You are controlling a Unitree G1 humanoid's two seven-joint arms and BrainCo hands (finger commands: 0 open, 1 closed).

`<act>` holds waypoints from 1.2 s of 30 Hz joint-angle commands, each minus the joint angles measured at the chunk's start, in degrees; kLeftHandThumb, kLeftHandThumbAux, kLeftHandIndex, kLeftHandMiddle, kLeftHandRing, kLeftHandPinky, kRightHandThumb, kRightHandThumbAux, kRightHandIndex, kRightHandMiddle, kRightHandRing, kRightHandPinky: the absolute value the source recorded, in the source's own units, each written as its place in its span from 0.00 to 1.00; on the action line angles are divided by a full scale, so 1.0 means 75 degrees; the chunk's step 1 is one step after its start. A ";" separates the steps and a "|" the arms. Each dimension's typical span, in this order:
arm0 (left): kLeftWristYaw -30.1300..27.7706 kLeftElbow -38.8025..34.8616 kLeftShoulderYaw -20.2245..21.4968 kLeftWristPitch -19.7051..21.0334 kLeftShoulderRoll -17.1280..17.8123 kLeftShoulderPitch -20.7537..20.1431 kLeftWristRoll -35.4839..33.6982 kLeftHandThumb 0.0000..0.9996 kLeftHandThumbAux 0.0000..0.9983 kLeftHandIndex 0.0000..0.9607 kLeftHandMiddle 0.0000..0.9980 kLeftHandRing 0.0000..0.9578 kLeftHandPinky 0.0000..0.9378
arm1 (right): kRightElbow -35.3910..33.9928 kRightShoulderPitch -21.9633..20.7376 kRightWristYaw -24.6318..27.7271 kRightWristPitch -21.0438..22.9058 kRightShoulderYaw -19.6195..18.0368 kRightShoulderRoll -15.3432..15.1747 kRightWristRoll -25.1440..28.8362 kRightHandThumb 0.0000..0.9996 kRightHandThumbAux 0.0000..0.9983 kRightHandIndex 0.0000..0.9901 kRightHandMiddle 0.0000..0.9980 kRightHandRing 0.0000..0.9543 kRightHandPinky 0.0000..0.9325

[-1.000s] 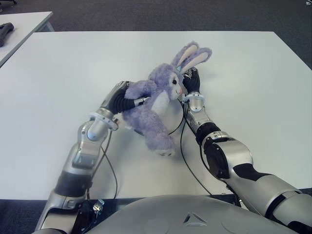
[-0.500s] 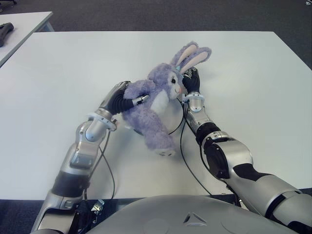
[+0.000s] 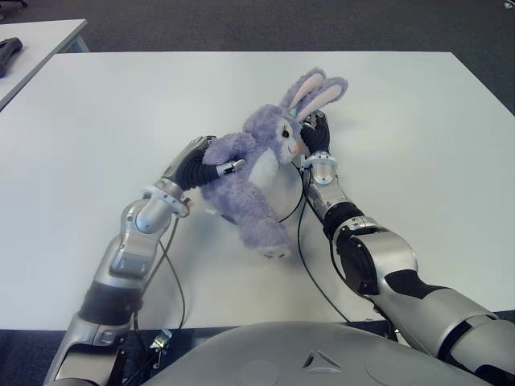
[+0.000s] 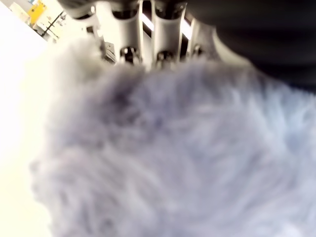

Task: Put the doll into the plate.

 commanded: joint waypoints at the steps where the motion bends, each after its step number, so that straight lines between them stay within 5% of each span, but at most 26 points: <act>1: -0.0689 0.0311 -0.0322 0.0188 0.0203 0.0346 -0.0085 0.19 0.35 0.00 0.00 0.00 0.00 | 0.1053 0.1569 -0.0029 0.1161 0.0010 0.0375 -0.0049 0.68 0.74 0.41 0.35 0.34 0.31; 36: -0.0674 -0.0136 0.0208 0.0096 0.0843 0.0435 -0.0004 0.16 0.30 0.00 0.00 0.00 0.00 | 0.1059 0.1584 0.0012 0.1100 0.0045 0.0421 -0.0050 0.69 0.74 0.42 0.36 0.36 0.33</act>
